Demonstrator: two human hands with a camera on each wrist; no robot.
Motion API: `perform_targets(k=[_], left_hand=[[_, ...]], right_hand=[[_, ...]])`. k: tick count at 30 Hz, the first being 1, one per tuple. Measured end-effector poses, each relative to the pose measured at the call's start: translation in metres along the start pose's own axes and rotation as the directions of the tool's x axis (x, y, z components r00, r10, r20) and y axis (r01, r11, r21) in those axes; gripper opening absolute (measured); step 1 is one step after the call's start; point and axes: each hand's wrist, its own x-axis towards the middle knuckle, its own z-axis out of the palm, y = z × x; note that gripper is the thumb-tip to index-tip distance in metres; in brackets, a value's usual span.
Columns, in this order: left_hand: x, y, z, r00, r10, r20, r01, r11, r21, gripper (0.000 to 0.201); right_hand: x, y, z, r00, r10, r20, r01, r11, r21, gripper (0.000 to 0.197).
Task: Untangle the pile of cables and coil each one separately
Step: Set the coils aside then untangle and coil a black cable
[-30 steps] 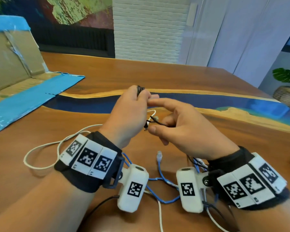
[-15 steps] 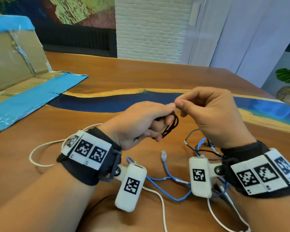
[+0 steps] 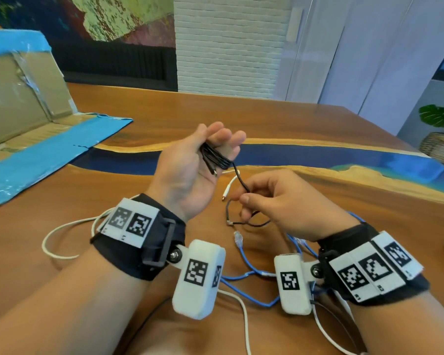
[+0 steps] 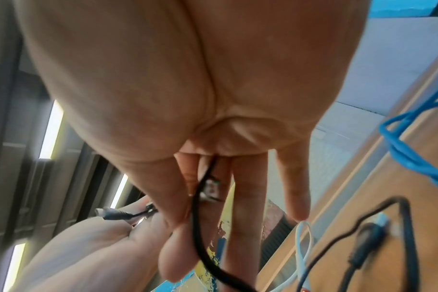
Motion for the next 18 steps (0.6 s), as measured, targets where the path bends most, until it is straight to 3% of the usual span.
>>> perform_targets(k=[3,5,9,12,14,16,18], left_hand=[[0.003,0.007,-0.002,0.995,0.074,-0.074,-0.073,0.997,0.022,0.033],[0.003,0.007,-0.002,0.987,0.118,-0.107,-0.111,0.992,0.068,0.032],[0.0,0.0,0.0,0.979,0.193,-0.069,-0.152,0.909,0.388,0.025],[-0.005,-0.007,0.003,0.987,0.16,0.025,-0.137,0.737,0.662,0.027],[-0.005,-0.01,0.001,0.991,0.102,0.09,-0.132,0.56,0.818,0.03],[-0.004,-0.009,-0.003,0.988,0.018,0.155,-0.152,0.33,0.932,0.034],[-0.004,-0.006,-0.006,0.981,-0.133,0.144,-0.105,0.264,0.959,0.04]], right_hand=[[0.0,0.0,0.005,0.999,0.01,0.045,-0.015,0.993,0.118,0.022],[0.001,-0.001,0.009,0.999,0.011,0.053,-0.017,0.994,0.104,0.03],[0.0,-0.007,0.01,0.997,-0.06,0.053,0.058,0.998,0.026,0.016],[-0.002,-0.011,0.01,0.99,-0.129,0.057,0.127,0.991,0.032,0.013],[-0.003,-0.012,0.009,0.986,-0.165,0.032,0.165,0.986,0.009,0.016],[-0.001,-0.008,0.004,0.98,-0.186,-0.062,0.188,0.982,0.026,0.012],[0.002,0.0,-0.005,0.958,-0.177,-0.226,0.202,0.975,0.091,0.01]])
